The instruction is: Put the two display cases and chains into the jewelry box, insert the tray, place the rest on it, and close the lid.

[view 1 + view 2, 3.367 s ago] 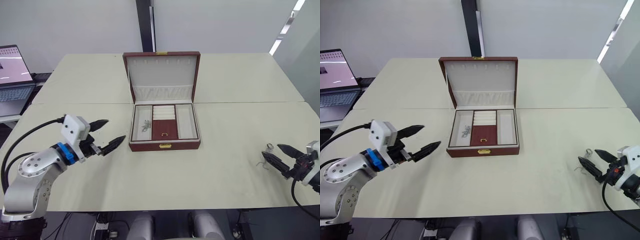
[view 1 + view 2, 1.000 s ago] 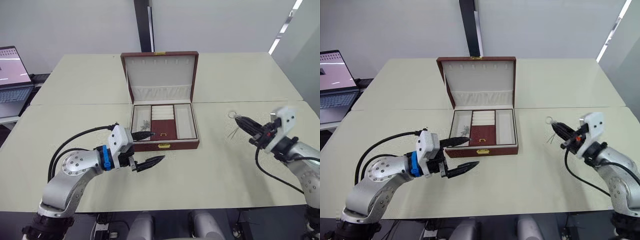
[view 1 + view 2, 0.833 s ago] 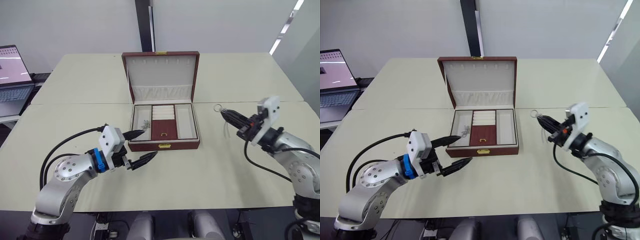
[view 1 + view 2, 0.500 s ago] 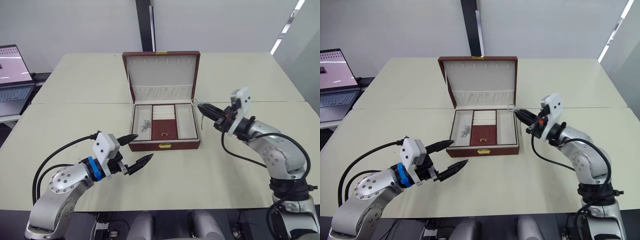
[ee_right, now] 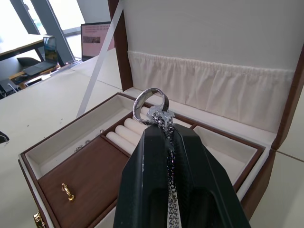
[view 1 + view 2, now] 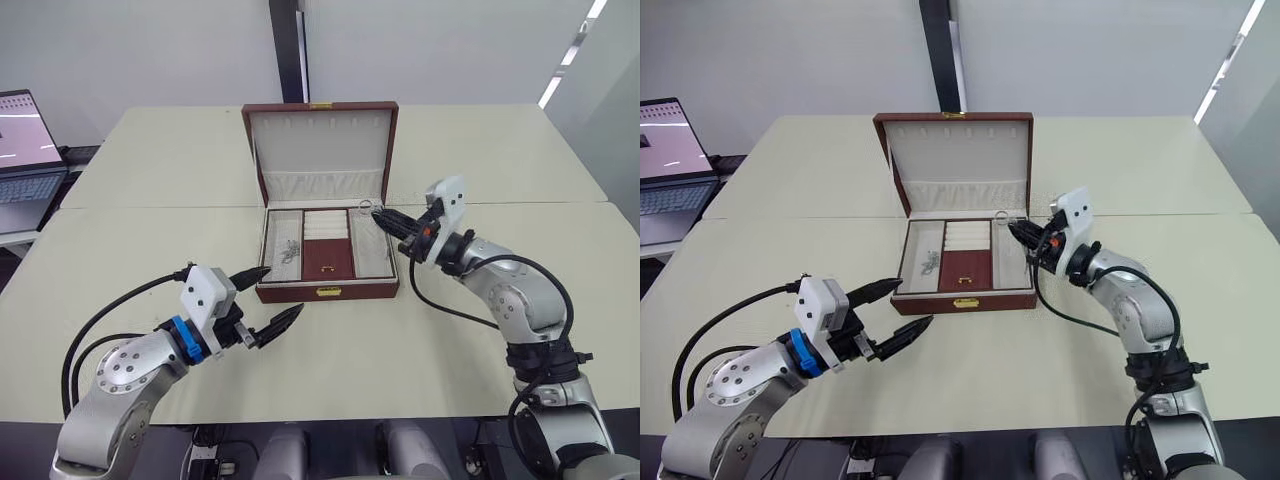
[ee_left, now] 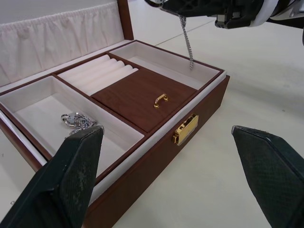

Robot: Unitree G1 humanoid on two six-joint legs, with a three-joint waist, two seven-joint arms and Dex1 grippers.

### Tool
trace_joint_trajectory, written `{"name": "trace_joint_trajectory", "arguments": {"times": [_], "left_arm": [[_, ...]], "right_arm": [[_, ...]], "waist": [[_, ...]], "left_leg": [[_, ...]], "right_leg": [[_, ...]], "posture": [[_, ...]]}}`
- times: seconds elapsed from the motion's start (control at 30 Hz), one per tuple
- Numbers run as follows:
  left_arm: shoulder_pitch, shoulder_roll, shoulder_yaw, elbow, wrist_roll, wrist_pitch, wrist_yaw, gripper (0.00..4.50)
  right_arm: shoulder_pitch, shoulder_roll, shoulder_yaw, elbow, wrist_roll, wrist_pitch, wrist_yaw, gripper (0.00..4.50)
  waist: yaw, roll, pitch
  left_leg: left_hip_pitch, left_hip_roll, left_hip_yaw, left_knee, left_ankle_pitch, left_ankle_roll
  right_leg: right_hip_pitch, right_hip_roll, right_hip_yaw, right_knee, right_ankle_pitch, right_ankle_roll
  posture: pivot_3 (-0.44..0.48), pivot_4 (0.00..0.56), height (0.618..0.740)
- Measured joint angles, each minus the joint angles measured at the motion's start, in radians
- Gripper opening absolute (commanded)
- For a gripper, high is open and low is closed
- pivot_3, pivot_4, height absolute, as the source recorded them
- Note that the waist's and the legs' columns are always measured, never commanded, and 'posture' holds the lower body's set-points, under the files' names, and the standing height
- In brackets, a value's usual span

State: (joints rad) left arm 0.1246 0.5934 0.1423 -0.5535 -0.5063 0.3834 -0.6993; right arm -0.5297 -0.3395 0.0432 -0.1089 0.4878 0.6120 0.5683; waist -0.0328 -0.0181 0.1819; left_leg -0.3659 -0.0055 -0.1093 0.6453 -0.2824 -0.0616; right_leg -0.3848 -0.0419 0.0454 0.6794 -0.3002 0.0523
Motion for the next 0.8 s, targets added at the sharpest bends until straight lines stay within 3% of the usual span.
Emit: {"name": "trace_joint_trajectory", "arguments": {"times": [0.3, 0.8], "left_arm": [[-0.001, 0.0, -0.002, 0.0, 0.002, 0.0, 0.005, 4.5], [-0.013, 0.0, -0.021, 0.0, 0.0, 0.001, 0.009, 4.5]], "right_arm": [[0.022, 0.008, 0.026, 0.005, -0.051, -0.001, -0.002, 0.01], [0.048, 0.005, 0.028, -0.006, -0.06, 0.007, 0.021, 4.19]], "waist": [[0.0, 0.0, 0.0], [0.0, 0.0, 0.0]], "left_leg": [[0.0, 0.0, 0.0, 0.0, 0.0, 0.0], [0.0, 0.0, 0.0, 0.0, 0.0, 0.0]], "right_leg": [[0.0, 0.0, 0.0, 0.0, 0.0, 0.0], [0.0, 0.0, 0.0, 0.0, 0.0, 0.0]], "posture": [[0.0, 0.15, 0.74], [0.0, 0.15, 0.74]]}}
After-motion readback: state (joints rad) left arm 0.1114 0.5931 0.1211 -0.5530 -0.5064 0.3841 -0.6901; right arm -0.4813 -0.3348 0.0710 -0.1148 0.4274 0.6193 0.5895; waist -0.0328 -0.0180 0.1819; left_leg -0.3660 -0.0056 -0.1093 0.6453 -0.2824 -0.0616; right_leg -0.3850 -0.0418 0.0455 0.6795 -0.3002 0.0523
